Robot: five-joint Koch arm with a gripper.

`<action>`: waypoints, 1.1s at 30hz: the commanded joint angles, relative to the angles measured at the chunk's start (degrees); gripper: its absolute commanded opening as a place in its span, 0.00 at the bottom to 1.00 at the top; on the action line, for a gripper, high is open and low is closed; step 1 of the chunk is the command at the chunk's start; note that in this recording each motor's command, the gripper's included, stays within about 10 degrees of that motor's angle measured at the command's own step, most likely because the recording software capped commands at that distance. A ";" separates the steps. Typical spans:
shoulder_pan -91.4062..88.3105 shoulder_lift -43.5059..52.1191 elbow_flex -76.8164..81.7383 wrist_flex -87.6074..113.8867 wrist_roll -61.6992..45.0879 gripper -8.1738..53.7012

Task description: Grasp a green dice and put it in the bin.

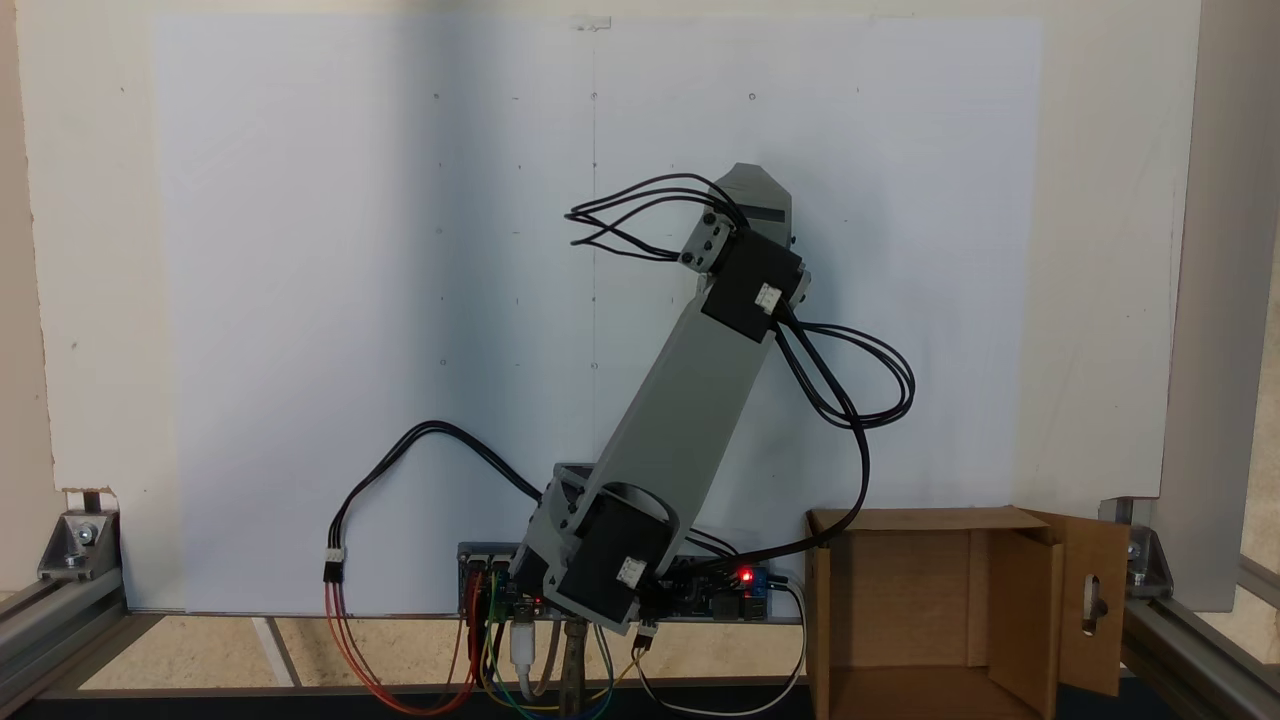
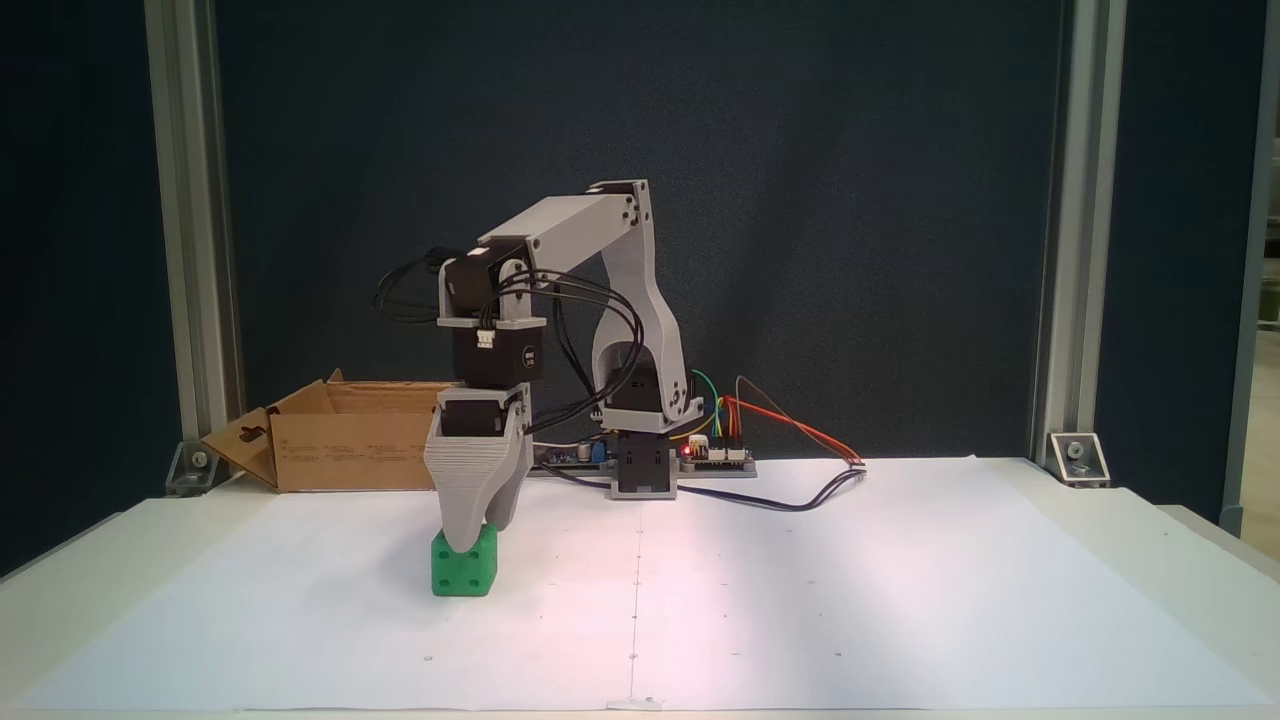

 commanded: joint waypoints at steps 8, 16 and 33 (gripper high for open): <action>2.02 -3.16 -0.26 -3.87 -6.33 0.83; 2.46 -4.66 0.53 -5.01 -6.94 0.83; 2.29 -4.75 3.08 -7.03 -6.94 0.43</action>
